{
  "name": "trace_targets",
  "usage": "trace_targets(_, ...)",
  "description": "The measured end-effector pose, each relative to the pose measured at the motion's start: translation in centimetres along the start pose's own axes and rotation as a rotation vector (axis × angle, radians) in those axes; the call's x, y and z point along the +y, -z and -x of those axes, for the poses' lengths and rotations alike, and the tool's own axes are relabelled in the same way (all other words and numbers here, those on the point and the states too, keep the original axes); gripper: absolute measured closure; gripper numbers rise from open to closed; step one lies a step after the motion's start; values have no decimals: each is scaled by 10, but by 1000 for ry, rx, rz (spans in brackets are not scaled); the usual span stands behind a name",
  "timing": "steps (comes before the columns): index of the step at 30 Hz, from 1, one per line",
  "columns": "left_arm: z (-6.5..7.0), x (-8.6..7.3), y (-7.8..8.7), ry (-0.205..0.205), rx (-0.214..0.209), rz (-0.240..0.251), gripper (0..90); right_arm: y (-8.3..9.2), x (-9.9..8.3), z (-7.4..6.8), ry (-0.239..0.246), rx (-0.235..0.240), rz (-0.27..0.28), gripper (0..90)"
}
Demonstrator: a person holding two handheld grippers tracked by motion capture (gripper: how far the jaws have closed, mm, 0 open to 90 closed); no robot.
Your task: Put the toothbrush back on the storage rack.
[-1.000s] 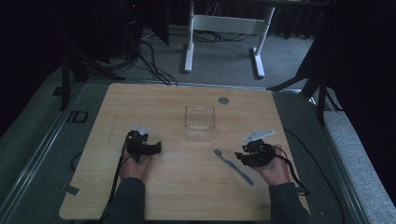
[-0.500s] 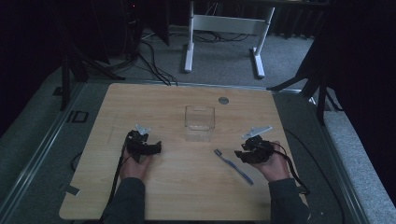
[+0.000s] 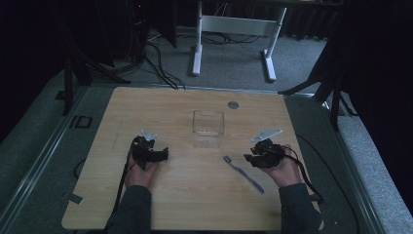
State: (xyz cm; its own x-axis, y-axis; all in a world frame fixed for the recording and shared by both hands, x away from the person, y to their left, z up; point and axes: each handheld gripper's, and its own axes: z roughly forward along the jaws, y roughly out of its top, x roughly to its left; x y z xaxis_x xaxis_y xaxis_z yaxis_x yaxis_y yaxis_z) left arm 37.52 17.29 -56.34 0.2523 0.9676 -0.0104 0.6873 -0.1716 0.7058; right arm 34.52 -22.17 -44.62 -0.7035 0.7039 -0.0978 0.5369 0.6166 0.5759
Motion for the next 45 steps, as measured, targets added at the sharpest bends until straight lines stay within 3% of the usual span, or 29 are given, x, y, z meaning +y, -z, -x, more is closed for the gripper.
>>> trace_targets(14,0,0,0,0,0,0,117,-1,12,-4,43,-1,-29,627)
trace_targets(45,0,0,0,-1,0,-1,117,-14,29,-6,78,34,-136,625)
